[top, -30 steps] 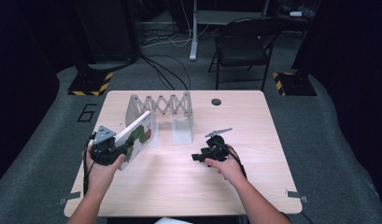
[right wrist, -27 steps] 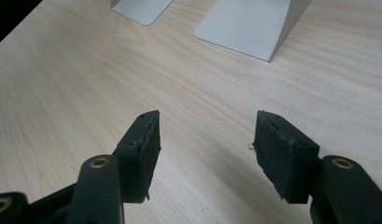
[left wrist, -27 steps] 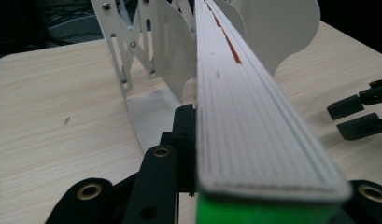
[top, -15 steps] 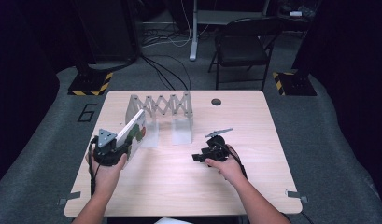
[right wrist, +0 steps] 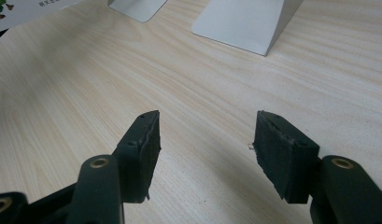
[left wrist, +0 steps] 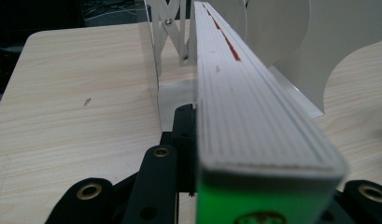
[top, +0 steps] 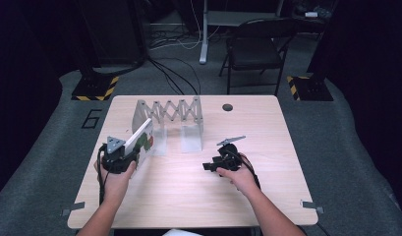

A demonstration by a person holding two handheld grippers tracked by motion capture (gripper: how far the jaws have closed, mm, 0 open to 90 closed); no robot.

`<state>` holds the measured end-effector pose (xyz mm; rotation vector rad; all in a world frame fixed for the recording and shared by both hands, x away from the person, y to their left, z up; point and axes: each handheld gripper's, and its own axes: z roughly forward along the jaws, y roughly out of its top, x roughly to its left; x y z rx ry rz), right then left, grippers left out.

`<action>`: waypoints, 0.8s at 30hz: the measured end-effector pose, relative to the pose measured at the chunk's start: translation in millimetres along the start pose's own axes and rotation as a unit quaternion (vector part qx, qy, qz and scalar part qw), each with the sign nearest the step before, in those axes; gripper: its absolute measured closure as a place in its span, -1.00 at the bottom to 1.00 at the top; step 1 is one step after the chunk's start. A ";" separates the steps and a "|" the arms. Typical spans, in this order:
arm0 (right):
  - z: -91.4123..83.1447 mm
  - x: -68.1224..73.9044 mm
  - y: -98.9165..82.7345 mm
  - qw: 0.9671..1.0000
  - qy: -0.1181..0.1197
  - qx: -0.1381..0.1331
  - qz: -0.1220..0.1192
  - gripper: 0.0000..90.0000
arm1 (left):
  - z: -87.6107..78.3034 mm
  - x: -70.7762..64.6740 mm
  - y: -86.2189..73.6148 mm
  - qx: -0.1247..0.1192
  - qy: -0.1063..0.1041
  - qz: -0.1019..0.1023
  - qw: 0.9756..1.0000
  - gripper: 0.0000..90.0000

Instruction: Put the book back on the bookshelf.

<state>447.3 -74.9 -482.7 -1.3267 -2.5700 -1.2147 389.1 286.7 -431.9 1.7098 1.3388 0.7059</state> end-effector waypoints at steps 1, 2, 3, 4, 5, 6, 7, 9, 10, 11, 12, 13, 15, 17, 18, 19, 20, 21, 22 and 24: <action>-0.2 0.1 -0.4 1.000 0.000 -0.002 0.001 -0.09 | 1.6 -0.2 -0.1 0.000 -0.001 0.000 1.000 0.68; -1.0 -0.6 -0.7 1.000 -0.001 -0.003 -0.002 -0.09 | 2.6 -0.4 -0.1 0.000 -0.001 0.001 1.000 0.68; -1.4 -0.9 -1.2 1.000 -0.002 -0.006 -0.003 -0.09 | 4.6 -1.0 -0.3 -0.003 0.000 0.002 1.000 0.68; -2.5 0.0 -1.8 1.000 -0.002 -0.004 0.004 -0.09 | 6.2 -1.4 -0.1 0.001 0.000 0.003 1.000 0.68; -3.6 0.0 -2.2 1.000 -0.003 -0.003 0.004 -0.09 | 7.8 -1.8 -0.2 -0.001 0.002 0.002 1.000 0.68; -4.1 0.1 -2.6 1.000 -0.003 -0.004 0.006 -0.09 | 9.7 -1.9 -0.3 0.001 0.002 0.004 1.000 0.68; -5.2 -0.2 -3.3 1.000 -0.005 -0.005 0.005 -0.09 | 12.4 -1.6 -0.5 0.003 0.005 0.005 1.000 0.68; -6.3 -0.7 -4.3 1.000 -0.006 -0.007 0.002 -0.09 | 13.6 -1.3 -0.5 0.004 0.005 0.005 1.000 0.68; -7.7 -1.3 -5.4 1.000 -0.010 -0.010 0.001 -0.09 | 16.8 -0.9 -0.7 0.006 0.008 0.004 1.000 0.68; -9.2 -0.3 -6.1 1.000 -0.009 -0.008 0.008 -0.09 | 18.4 -0.7 -0.8 0.006 0.009 0.005 1.000 0.68; -9.7 -1.2 -6.8 1.000 -0.012 -0.014 0.003 -0.09 | 20.0 -0.6 -0.7 0.007 0.010 0.004 1.000 0.68; -11.4 -0.3 -7.6 1.000 -0.011 -0.011 0.010 -0.09 | 22.0 -0.6 -0.8 0.007 0.010 0.004 1.000 0.68; -12.4 -1.6 -9.0 1.000 -0.014 -0.016 0.003 -0.09 | 24.5 -0.7 -0.8 0.010 0.012 0.004 1.000 0.68; -14.3 -1.1 -10.5 1.000 -0.014 -0.015 0.008 -0.09 | 27.3 -1.2 -0.5 0.006 0.013 0.004 1.000 0.68; -15.5 -1.1 -11.4 1.000 -0.016 -0.014 0.010 -0.09 | 29.3 -1.3 0.2 0.006 0.012 0.004 1.000 0.68; -16.8 -2.1 -12.6 1.000 -0.019 -0.017 0.005 -0.09 | 30.4 -1.5 0.6 0.006 0.012 0.003 1.000 0.68; -17.9 -1.3 -13.6 1.000 -0.018 -0.017 0.012 -0.09 | 31.7 -1.5 0.8 0.005 0.013 0.003 1.000 0.68; -18.6 -1.7 -14.3 1.000 -0.019 -0.018 0.011 -0.09 | 33.3 -1.9 1.0 0.005 0.013 0.003 1.000 0.68; -19.8 -2.1 -15.1 1.000 -0.019 -0.019 0.011 -0.09 | 34.3 -2.0 1.2 0.005 0.015 0.005 1.000 0.68; -22.4 -1.7 -16.7 0.999 -0.019 -0.019 0.017 -0.09 | 37.7 -3.6 1.6 0.003 0.018 0.004 1.000 0.68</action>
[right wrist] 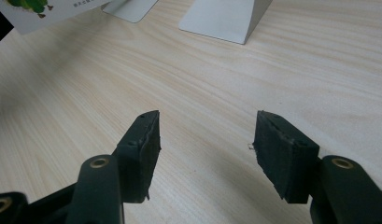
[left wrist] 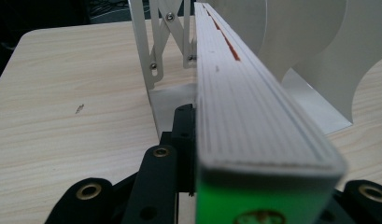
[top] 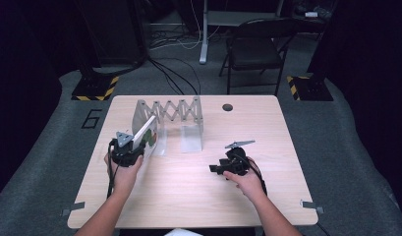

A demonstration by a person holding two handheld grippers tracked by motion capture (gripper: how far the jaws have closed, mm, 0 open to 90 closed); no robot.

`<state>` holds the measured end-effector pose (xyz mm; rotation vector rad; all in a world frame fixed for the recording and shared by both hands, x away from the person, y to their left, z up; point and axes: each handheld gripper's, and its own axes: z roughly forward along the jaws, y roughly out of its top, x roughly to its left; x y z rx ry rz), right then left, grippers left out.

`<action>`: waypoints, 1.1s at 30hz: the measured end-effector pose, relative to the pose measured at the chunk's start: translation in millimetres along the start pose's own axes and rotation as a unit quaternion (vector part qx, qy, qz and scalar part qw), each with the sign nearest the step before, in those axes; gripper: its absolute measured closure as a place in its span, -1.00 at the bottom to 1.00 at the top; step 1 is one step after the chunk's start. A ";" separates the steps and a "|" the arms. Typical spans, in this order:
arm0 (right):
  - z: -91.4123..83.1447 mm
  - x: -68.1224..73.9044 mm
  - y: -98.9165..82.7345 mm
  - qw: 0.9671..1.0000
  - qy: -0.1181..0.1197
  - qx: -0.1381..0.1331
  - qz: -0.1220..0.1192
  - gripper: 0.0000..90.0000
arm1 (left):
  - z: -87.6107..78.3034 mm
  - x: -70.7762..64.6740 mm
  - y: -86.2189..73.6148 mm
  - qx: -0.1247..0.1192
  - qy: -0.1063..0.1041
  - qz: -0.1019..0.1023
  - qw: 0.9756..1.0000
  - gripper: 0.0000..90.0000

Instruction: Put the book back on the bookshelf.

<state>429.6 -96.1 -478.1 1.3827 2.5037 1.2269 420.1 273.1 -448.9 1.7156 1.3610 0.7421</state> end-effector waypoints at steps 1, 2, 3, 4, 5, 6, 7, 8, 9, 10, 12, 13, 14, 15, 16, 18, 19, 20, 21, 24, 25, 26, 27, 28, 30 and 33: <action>-0.5 -0.1 -0.8 1.000 0.001 -0.005 -0.001 -0.09 | 1.2 -0.8 0.6 0.001 0.001 0.000 1.000 0.68; -2.6 0.9 -1.8 1.000 0.000 -0.002 0.006 -0.09 | 2.9 -2.0 0.9 -0.001 0.003 0.002 1.000 0.68; -3.0 -0.4 -2.5 1.000 -0.001 -0.009 -0.003 -0.09 | 4.2 -2.7 1.6 0.001 0.004 0.005 1.000 0.68; -4.9 0.7 -3.6 1.000 -0.003 -0.004 0.005 -0.09 | 5.9 -3.5 2.1 0.000 0.005 0.005 1.000 0.68; -5.7 0.3 -4.5 1.000 -0.004 -0.007 0.003 -0.09 | 7.6 -4.0 2.6 0.000 0.007 0.005 1.000 0.68; -6.9 -0.7 -5.7 1.000 -0.006 -0.011 0.001 -0.09 | 9.1 -4.2 2.7 -0.001 0.007 0.003 1.000 0.68; -8.3 0.0 -6.4 1.000 -0.006 -0.008 0.008 -0.09 | 10.4 -4.0 3.1 0.002 0.007 0.002 1.000 0.68; -9.3 -0.4 -7.4 1.000 -0.006 -0.010 0.008 -0.09 | 13.2 -4.0 3.2 0.002 0.008 -0.001 1.000 0.68; -11.3 -0.2 -8.7 1.000 -0.004 -0.011 0.012 -0.09 | 14.8 -3.6 3.3 0.002 0.009 -0.003 1.000 0.68; -12.0 -0.4 -9.4 1.000 -0.005 -0.012 0.012 -0.09 | 15.7 -3.4 3.9 0.007 0.009 -0.005 1.000 0.68; -14.3 0.7 -10.7 1.000 -0.001 -0.013 0.021 -0.09 | 19.0 -4.1 5.1 0.009 0.010 -0.006 1.000 0.68; -15.5 0.6 -11.5 1.000 0.000 -0.017 0.021 -0.09 | 19.3 -4.2 5.7 0.012 0.010 -0.004 1.000 0.68; -16.2 0.8 -11.9 1.000 0.000 -0.018 0.022 -0.09 | 21.7 -6.2 6.5 0.007 0.014 -0.003 1.000 0.67; -17.8 1.7 -13.0 1.000 0.001 -0.018 0.026 -0.09 | 21.7 -6.7 7.4 0.012 0.013 0.002 1.000 0.67; -18.3 1.8 -13.5 0.999 0.001 -0.020 0.026 -0.09 | 22.5 -7.3 8.3 0.015 0.015 0.012 1.000 0.67; -19.9 2.1 -14.6 0.999 0.002 -0.020 0.028 -0.09 | 24.8 -8.7 9.2 0.016 0.017 0.016 1.000 0.67; -20.6 1.5 -15.3 0.999 0.001 -0.022 0.024 -0.09 | 26.7 -9.5 9.4 0.014 0.018 0.014 1.000 0.67; -21.8 2.5 -16.1 0.999 0.001 -0.021 0.031 -0.09 | 27.7 -8.7 10.3 0.023 0.017 0.020 0.999 0.67; -22.6 2.1 -17.0 0.999 0.001 -0.024 0.030 -0.09 | 28.9 -8.7 10.5 0.025 0.017 0.018 0.999 0.67; -25.2 1.3 -18.8 0.999 -0.001 -0.026 0.030 -0.09 | 35.3 -8.5 10.0 0.026 0.021 0.012 0.999 0.66; -26.1 1.4 -19.4 0.999 -0.001 -0.026 0.035 -0.09 | 37.0 -7.5 9.7 0.034 0.021 0.014 0.999 0.65; -26.8 1.1 -20.1 0.999 -0.003 -0.026 0.036 -0.09 | 38.8 -6.8 9.2 0.039 0.021 0.017 0.999 0.65; -27.2 0.5 -20.6 0.999 -0.004 -0.028 0.035 -0.09 | 40.4 -6.7 8.8 0.040 0.022 0.015 0.999 0.65; -27.8 0.0 -21.2 0.999 -0.004 -0.028 0.034 -0.09 | 41.2 -6.2 8.9 0.042 0.021 0.016 0.999 0.64; -28.8 0.3 -22.2 0.999 -0.005 -0.027 0.040 -0.09 | 42.5 -5.7 9.0 0.043 0.020 0.015 0.999 0.64; -30.1 -0.4 -23.5 0.999 -0.008 -0.027 0.041 -0.09 | 42.9 -5.9 8.8 0.044 0.020 0.012 0.999 0.63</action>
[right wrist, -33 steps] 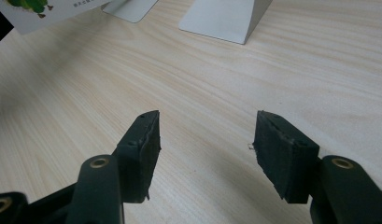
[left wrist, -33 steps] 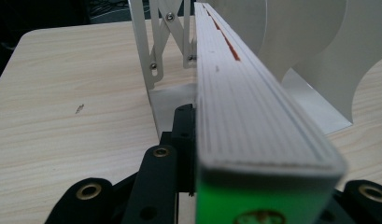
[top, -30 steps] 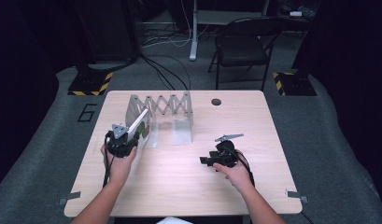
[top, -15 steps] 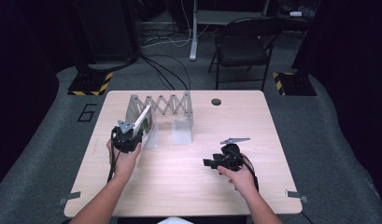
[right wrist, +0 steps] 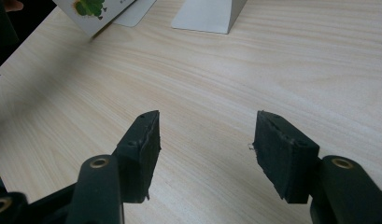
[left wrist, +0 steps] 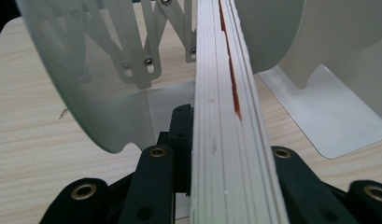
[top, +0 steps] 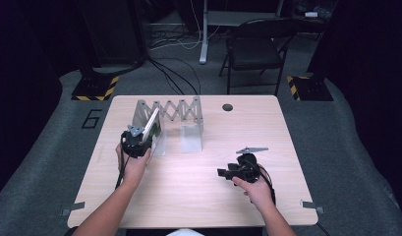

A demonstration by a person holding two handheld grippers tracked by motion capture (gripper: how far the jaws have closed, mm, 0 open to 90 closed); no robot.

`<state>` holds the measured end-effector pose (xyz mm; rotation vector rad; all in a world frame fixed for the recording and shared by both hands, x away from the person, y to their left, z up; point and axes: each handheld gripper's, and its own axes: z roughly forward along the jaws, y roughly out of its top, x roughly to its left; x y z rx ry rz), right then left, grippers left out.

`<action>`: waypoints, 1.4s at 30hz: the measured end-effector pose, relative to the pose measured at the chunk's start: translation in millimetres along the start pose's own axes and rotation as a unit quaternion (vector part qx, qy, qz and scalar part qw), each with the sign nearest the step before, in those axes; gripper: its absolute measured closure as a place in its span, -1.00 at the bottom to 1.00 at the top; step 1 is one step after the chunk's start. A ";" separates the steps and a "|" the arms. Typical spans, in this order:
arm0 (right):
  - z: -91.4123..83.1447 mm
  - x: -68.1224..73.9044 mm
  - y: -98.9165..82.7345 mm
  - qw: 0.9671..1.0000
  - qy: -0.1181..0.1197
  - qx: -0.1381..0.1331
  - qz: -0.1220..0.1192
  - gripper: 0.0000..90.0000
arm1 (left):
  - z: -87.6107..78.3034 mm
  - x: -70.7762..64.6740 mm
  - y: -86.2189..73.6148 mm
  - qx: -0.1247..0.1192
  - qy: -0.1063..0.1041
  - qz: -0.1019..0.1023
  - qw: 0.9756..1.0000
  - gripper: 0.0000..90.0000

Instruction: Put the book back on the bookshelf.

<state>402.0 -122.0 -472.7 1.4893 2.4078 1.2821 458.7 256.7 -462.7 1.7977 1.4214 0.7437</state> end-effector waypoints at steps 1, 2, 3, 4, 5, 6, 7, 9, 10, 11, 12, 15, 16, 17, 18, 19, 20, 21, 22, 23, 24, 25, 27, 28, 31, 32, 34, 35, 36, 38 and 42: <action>0.1 -0.2 -0.1 1.000 -0.001 -0.001 0.000 -0.09 | 0.1 -0.2 0.0 -0.004 0.002 0.002 1.000 0.62; 0.1 -0.8 -0.2 1.000 -0.001 -0.002 -0.003 -0.09 | -0.9 -0.8 0.2 -0.006 0.002 0.002 1.000 0.59; 0.1 -1.0 -0.3 1.000 -0.002 -0.002 -0.003 -0.09 | -1.3 -0.7 0.6 -0.013 0.004 0.006 1.000 0.59; 0.2 -1.0 -0.3 1.000 -0.003 -0.001 -0.002 -0.09 | -1.8 -0.9 0.8 -0.013 0.004 0.008 1.000 0.57; 0.2 -1.1 -0.4 1.000 -0.003 -0.001 -0.002 -0.09 | -2.3 -1.2 0.7 -0.013 0.003 0.008 1.000 0.56; 0.4 -1.3 -0.4 1.000 -0.003 -0.001 -0.004 -0.09 | -2.5 -1.1 0.6 -0.014 0.002 0.008 1.000 0.55; 0.5 -1.4 -0.4 1.000 -0.003 0.000 -0.005 -0.09 | -3.0 -1.0 0.7 -0.013 0.003 0.009 1.000 0.55; 0.9 -1.2 -0.2 1.000 -0.004 0.002 -0.005 -0.09 | -3.8 -0.2 0.7 -0.015 0.002 0.008 1.000 0.54; 1.2 -1.3 -0.1 1.000 -0.004 0.002 -0.006 -0.09 | -4.9 0.0 0.9 -0.015 0.001 0.007 1.000 0.53; 1.3 -1.0 -0.1 1.000 -0.004 0.003 -0.004 -0.09 | -6.0 0.1 1.1 -0.020 0.001 0.007 1.000 0.52; 1.5 -1.0 0.1 1.000 -0.004 0.003 -0.003 -0.09 | -7.5 0.6 1.5 -0.022 0.002 0.008 1.000 0.52; 2.1 -2.0 0.4 1.000 -0.005 0.003 -0.008 -0.09 | -11.9 1.7 2.3 -0.027 -0.001 0.005 1.000 0.51; 2.3 -2.2 0.7 1.000 -0.004 0.002 -0.009 -0.09 | -13.4 1.9 2.4 -0.028 -0.002 0.004 1.000 0.50; 2.4 -2.4 0.7 1.000 -0.005 0.003 -0.009 -0.09 | -14.5 1.7 2.6 -0.032 -0.002 0.001 0.999 0.49; 2.4 -2.2 0.9 1.000 -0.005 0.003 -0.006 -0.09 | -17.1 2.0 3.1 -0.031 -0.003 0.001 0.999 0.49; 2.7 -3.1 1.2 1.000 -0.005 0.002 -0.010 -0.09 | -18.6 2.2 3.6 -0.034 -0.004 0.001 0.999 0.48; 2.6 -3.1 1.3 1.000 -0.005 0.003 -0.009 -0.09 | -19.0 1.3 4.0 -0.041 -0.001 -0.004 0.999 0.47; 2.8 -3.3 1.5 1.000 -0.005 0.003 -0.009 -0.09 | -20.9 1.2 4.9 -0.046 -0.002 -0.004 0.999 0.47; 2.9 -2.8 1.6 1.000 -0.005 0.003 -0.006 -0.09 | -24.4 2.0 6.4 -0.043 -0.005 0.001 0.999 0.46; 3.3 -3.2 2.0 1.000 -0.005 0.003 -0.008 -0.09 | -26.6 1.1 7.6 -0.049 -0.004 -0.002 0.999 0.46; 3.5 -2.9 2.1 1.000 -0.005 0.004 -0.006 -0.09 | -29.4 1.2 8.9 -0.051 -0.003 0.001 0.999 0.45; 3.9 -2.8 2.2 1.000 -0.005 0.004 -0.006 -0.09 | -31.6 1.1 9.8 -0.054 -0.005 0.001 0.999 0.45; 5.0 -3.9 2.6 1.000 -0.005 0.002 -0.015 -0.09 | -36.0 1.5 11.4 -0.061 -0.007 0.002 0.998 0.44; 4.8 -3.2 2.7 1.000 -0.006 0.005 -0.010 -0.09 | -38.2 1.3 12.5 -0.066 -0.006 0.003 0.998 0.44; 5.5 -3.2 3.3 1.000 -0.006 0.006 -0.008 -0.09 | -44.7 1.1 15.1 -0.078 -0.010 0.004 0.997 0.43; 5.8 -3.6 3.6 1.000 -0.006 0.005 -0.011 -0.09 | -46.3 1.3 15.3 -0.077 -0.011 0.004 0.997 0.42; 6.2 -3.5 3.8 1.000 -0.007 0.006 -0.011 -0.09 | -47.1 1.0 15.1 -0.079 -0.013 0.007 0.997 0.41; 6.6 -3.9 4.0 1.000 -0.007 0.007 -0.014 -0.09 | -47.8 0.7 15.0 -0.078 -0.017 0.005 0.997 0.41; 7.6 -4.4 4.3 1.000 -0.006 0.001 -0.019 -0.09 | -48.6 0.1 15.0 -0.079 -0.018 0.006 0.997 0.41; 7.5 -3.3 4.7 1.000 -0.005 0.006 -0.015 -0.09 | -50.1 -0.7 15.1 -0.079 -0.020 0.010 0.997 0.41; 8.0 -2.3 5.4 1.000 -0.004 0.008 -0.012 -0.09 | -51.9 -1.7 16.1 -0.083 -0.022 0.007 0.996 0.41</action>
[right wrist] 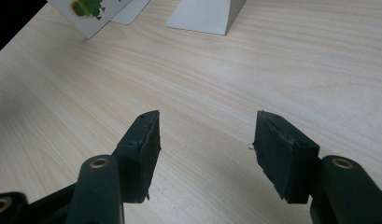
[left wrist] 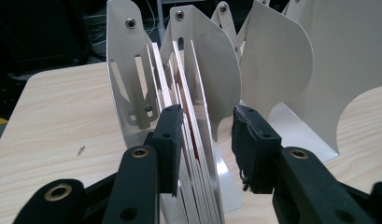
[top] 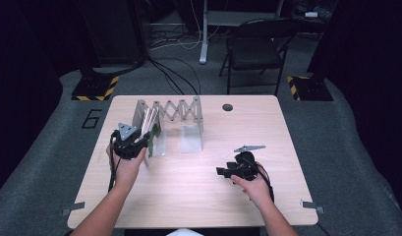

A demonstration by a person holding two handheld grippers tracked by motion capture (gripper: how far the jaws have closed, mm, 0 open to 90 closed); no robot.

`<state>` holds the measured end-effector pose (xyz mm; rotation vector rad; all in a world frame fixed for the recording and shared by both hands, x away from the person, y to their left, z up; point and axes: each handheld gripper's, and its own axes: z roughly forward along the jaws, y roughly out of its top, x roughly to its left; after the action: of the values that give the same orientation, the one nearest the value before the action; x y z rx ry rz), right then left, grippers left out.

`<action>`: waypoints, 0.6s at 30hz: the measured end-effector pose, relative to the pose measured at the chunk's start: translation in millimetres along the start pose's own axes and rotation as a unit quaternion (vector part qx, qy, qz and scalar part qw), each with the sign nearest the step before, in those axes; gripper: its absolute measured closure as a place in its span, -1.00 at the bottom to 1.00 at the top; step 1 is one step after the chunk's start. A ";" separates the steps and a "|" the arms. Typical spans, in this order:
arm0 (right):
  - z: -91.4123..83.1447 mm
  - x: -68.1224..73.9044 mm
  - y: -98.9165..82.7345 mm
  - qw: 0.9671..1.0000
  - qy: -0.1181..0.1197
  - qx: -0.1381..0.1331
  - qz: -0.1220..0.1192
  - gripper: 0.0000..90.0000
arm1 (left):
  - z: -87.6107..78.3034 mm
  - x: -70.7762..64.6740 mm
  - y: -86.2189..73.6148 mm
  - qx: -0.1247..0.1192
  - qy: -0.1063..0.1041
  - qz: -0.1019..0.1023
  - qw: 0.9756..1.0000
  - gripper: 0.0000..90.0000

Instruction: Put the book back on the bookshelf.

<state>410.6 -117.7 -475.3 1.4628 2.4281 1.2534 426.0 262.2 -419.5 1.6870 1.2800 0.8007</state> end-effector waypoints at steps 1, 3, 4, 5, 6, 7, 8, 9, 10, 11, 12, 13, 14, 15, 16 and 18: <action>0.3 -0.5 0.0 1.000 0.000 -0.001 -0.003 -0.09 | -0.6 0.5 0.6 0.000 0.000 0.001 1.000 0.41; 0.3 -0.6 0.0 1.000 0.001 0.002 0.000 -0.09 | -2.1 0.5 1.5 0.001 -0.002 0.000 1.000 0.41; 0.6 -0.9 0.1 1.000 0.000 0.001 0.000 -0.09 | -3.1 0.8 2.1 0.000 -0.002 0.002 1.000 0.41; 0.8 -1.4 0.2 1.000 -0.001 0.001 0.000 -0.09 | -4.2 0.4 2.9 -0.001 -0.004 0.001 1.000 0.41; 1.1 -1.8 0.2 1.000 -0.002 0.001 0.002 -0.09 | -5.1 0.4 3.5 -0.001 -0.004 0.003 1.000 0.41; 1.1 -2.7 0.4 1.000 -0.001 0.001 0.001 -0.09 | -5.6 0.0 3.8 -0.003 -0.005 0.001 1.000 0.41; 1.4 -3.4 0.5 1.000 -0.001 -0.001 -0.002 -0.09 | -6.6 0.0 4.4 -0.002 -0.006 0.003 1.000 0.41; 1.3 -3.0 0.3 1.000 -0.002 0.000 0.002 -0.09 | -7.2 -0.4 5.0 -0.004 -0.008 0.002 1.000 0.41; 1.4 -3.0 0.1 1.000 -0.002 0.000 0.004 -0.09 | -7.6 -0.7 5.3 -0.004 -0.010 0.001 1.000 0.41; 1.7 -3.2 -0.2 1.000 -0.001 0.000 0.004 -0.09 | -8.2 -1.0 5.8 -0.003 -0.011 0.003 1.000 0.40; 2.0 -3.5 -0.4 1.000 -0.001 0.001 0.004 -0.09 | -8.3 -1.9 6.1 -0.004 -0.013 0.001 1.000 0.41; 2.3 -3.9 -0.5 1.000 -0.001 0.001 0.003 -0.09 | -8.3 -2.6 6.2 -0.004 -0.014 0.000 1.000 0.40; 2.8 -4.6 -0.6 1.000 0.000 0.000 0.000 -0.09 | -8.6 -3.1 6.9 -0.003 -0.016 0.004 1.000 0.40; 3.1 -5.0 -0.8 1.000 0.001 0.001 0.002 -0.09 | -8.5 -4.2 7.4 -0.004 -0.018 0.002 1.000 0.40; 3.4 -6.1 -0.9 1.000 0.001 0.003 -0.001 -0.09 | -8.5 -4.7 7.9 -0.002 -0.020 0.004 1.000 0.40; 3.8 -7.1 -1.2 1.000 -0.001 0.005 0.006 -0.09 | -8.2 -7.2 9.1 -0.005 -0.024 0.007 1.000 0.40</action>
<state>415.2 -121.0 -481.1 1.4815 2.4315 1.2449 420.8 256.3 -407.8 1.6985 1.2314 0.7690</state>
